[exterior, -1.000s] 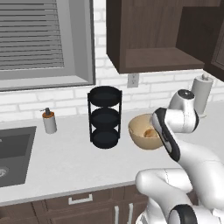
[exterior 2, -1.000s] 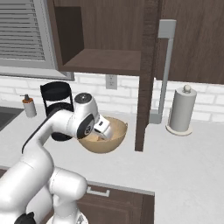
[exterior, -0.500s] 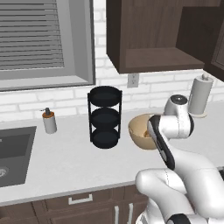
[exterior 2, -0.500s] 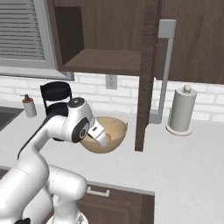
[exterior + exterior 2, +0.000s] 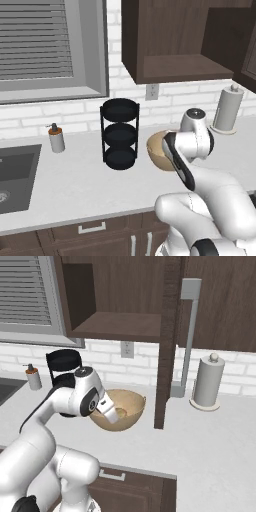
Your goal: Open the cabinet, pick up the bread from the cabinet and place it in the basket. Then move the basket to the dining counter.
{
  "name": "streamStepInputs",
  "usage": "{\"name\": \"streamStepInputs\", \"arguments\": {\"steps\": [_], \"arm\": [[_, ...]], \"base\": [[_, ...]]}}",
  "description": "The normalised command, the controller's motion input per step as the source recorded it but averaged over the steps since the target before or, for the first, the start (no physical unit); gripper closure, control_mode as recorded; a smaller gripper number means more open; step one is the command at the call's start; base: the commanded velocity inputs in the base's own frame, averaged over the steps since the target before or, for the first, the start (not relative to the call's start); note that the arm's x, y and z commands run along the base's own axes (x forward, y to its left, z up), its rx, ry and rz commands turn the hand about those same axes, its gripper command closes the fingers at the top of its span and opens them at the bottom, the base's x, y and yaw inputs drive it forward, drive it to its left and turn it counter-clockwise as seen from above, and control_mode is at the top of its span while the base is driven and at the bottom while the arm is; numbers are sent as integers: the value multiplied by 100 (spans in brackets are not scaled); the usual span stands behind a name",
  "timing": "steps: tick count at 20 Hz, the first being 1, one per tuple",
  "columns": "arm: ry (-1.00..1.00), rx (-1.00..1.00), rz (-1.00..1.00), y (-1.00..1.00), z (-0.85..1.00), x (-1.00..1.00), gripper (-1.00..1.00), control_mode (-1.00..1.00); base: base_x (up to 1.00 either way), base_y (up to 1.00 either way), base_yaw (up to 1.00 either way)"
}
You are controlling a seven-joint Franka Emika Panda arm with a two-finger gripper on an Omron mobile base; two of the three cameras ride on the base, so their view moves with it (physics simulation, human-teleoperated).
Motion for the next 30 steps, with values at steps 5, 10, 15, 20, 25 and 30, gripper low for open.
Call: {"name": "streamStepInputs", "arguments": {"steps": [5,10,15,20,25,30], "arm": [[3,4,-4,3,-28,2,-100,-100],[2,5,-1,0,-18,22,-100,-100],[3,5,0,0,-15,16,-100,-100],[7,2,0,0,-20,10,-100,-100],[3,0,0,0,-44,7,-100,-100],[0,0,0,-2,-49,3,100,-100]], "base": [[0,0,0],[0,0,0],[0,0,0],[0,0,0],[0,0,0],[0,0,0]]}}
